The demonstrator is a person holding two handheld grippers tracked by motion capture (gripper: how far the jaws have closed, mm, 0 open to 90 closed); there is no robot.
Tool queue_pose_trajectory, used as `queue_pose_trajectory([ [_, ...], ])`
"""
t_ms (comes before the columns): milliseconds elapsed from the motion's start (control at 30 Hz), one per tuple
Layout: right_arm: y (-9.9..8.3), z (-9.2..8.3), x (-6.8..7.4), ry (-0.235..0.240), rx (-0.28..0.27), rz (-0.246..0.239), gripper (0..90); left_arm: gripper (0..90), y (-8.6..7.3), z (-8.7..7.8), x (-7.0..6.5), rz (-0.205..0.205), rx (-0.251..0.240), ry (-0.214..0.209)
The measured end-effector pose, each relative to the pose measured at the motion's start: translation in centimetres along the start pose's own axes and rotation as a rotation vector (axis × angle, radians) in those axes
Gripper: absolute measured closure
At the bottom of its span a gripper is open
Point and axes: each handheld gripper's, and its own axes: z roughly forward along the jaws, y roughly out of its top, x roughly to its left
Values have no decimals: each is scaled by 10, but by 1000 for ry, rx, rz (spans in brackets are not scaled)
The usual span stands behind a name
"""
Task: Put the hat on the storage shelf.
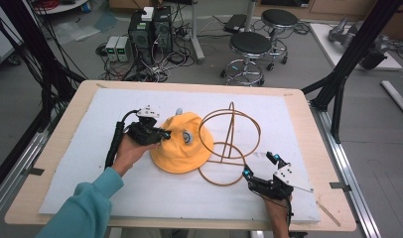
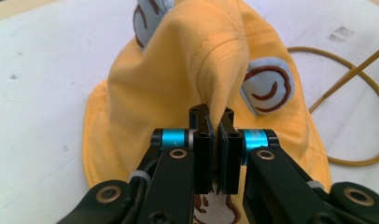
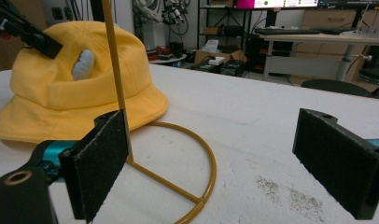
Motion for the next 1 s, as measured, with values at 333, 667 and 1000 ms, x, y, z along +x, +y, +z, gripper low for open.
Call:
queue_pose_trajectory([
  [333, 0, 0, 1, 0, 4, -5, 96, 866, 15, -42, 11, 3, -34, 42],
  [667, 0, 1, 1, -1, 7, -5, 96, 867, 40, -79, 23, 2, -59, 26],
  [1000, 0, 0, 1, -4, 6, -6, 96, 868, 73, -111, 22, 25, -116, 40],
])
